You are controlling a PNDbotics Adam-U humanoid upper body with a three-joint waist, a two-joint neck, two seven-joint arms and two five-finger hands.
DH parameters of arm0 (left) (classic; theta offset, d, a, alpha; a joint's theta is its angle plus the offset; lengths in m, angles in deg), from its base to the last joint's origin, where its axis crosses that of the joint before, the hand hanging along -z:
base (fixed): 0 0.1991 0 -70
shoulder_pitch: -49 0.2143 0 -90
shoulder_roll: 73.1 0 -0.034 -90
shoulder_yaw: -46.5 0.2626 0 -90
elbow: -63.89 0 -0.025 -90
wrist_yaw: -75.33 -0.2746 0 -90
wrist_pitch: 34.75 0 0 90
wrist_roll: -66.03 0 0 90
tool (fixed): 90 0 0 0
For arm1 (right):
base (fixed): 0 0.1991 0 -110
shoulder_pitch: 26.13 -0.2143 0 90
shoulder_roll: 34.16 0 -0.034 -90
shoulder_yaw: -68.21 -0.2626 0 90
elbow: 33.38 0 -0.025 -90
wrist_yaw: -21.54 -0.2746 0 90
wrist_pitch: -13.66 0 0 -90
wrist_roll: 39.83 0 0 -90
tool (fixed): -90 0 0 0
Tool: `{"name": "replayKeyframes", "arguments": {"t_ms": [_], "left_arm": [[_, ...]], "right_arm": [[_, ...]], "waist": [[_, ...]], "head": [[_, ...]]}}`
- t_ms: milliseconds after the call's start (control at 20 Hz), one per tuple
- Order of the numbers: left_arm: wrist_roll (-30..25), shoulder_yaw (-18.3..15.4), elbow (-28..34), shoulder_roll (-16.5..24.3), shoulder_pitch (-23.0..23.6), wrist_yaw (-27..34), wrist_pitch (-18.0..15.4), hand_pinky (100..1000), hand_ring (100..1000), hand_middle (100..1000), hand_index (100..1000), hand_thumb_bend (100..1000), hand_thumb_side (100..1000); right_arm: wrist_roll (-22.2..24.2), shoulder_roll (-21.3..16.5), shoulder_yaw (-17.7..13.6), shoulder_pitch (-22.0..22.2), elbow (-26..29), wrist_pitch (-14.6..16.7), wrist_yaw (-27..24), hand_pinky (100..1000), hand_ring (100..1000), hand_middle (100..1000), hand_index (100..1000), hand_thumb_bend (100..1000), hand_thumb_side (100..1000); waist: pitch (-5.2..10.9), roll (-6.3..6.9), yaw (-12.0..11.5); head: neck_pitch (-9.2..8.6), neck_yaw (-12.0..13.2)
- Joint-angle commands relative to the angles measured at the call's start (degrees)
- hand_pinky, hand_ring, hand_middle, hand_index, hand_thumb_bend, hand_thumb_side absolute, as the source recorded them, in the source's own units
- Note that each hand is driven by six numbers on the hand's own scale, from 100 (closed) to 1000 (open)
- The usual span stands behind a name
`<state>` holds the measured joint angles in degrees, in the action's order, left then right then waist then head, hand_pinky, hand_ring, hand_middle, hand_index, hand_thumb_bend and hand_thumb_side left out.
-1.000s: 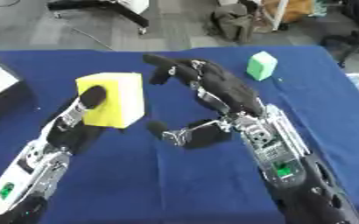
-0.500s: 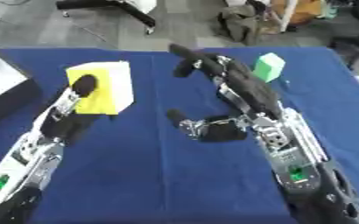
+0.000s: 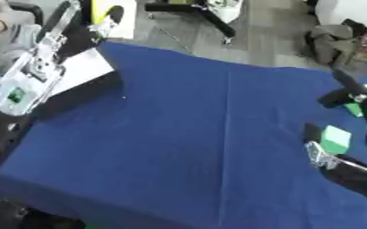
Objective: Pick up the objects with one hand, pass them to the other hand, and then place them into the box on the other side of the table.
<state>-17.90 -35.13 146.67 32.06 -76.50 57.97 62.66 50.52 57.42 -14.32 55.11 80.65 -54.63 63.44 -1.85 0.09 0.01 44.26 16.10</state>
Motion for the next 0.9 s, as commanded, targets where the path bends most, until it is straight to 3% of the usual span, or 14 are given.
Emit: {"name": "replayKeyframes", "arguments": {"t_ms": [50,200,400,600,650,700,750,800,850,900], "left_arm": [[0.5,-1.3,-8.0,4.7,-3.5,-17.9,3.3,621,335,139,391,375,100],[-3.2,-1.0,-18.0,4.9,-6.8,-34.1,3.2,601,333,166,408,581,100],[-6.0,-2.7,-31.5,2.9,-9.5,-49.6,3.9,587,341,171,410,656,146],[-4.4,-4.9,-39.6,1.7,-9.5,-56.5,6.0,581,347,177,414,690,190],[-4.0,-5.3,-41.2,1.5,-9.3,-57.3,6.8,620,409,244,481,731,233],[-4.2,-5.6,-42.7,1.5,-9.1,-57.9,7.6,684,541,406,620,796,282],[-4.8,-5.8,-43.9,1.4,-8.9,-58.3,8.1,771,724,610,777,876,598],[-5.3,-6.0,-44.5,1.5,-8.9,-58.6,8.7,812,790,726,848,944,851],[-5.1,-6.4,-44.5,1.5,-8.8,-58.5,9.3,836,819,771,875,996,934],[-4.1,-6.9,-43.9,1.6,-8.8,-57.9,9.9,867,866,831,905,1000,960]], "right_arm": [[-0.1,-1.0,-0.3,0.3,0.6,-0.5,0.4,664,623,620,1000,100,385],[0.1,-0.9,-0.1,1.0,0.6,-0.7,0.3,664,622,620,1000,100,401],[0.1,-0.6,-0.1,1.5,0.6,-0.8,0.2,663,622,620,1000,100,413],[0.2,-0.2,-0.1,1.7,0.6,-1.1,0.2,661,621,617,1000,100,430],[0.2,-0.1,-0.1,1.7,0.6,-1.2,0.2,661,621,617,1000,100,436],[0.3,0.0,-0.2,1.8,0.6,-1.3,0.2,661,620,617,1000,100,438],[0.3,0.0,-0.2,1.8,0.6,-1.4,0.2,660,620,616,1000,100,440],[0.3,0.1,-0.2,1.8,0.6,-1.5,0.2,660,620,616,1000,100,441],[0.3,0.1,-0.2,1.8,0.6,-1.5,0.2,660,620,616,1000,100,443],[0.3,0.1,-0.2,1.8,0.6,-1.6,0.2,660,620,615,1000,100,446]], "waist": [[0.93,0.14,0.5],[1.24,-0.01,1.0],[1.32,-0.47,1.5],[1.09,-0.75,1.8],[1.03,-0.78,1.9],[0.99,-0.79,1.9],[0.96,-0.79,2.0],[0.94,-0.78,2.0],[0.93,-0.77,2.0],[0.92,-0.76,2.0]], "head": [[-0.14,2.0],[-0.14,1.9],[-0.14,0.9],[-0.14,0.4],[-0.14,0.3],[-0.14,0.2],[-0.14,0.2],[-0.14,0.1],[-0.14,0.1],[-0.14,0.1]]}}
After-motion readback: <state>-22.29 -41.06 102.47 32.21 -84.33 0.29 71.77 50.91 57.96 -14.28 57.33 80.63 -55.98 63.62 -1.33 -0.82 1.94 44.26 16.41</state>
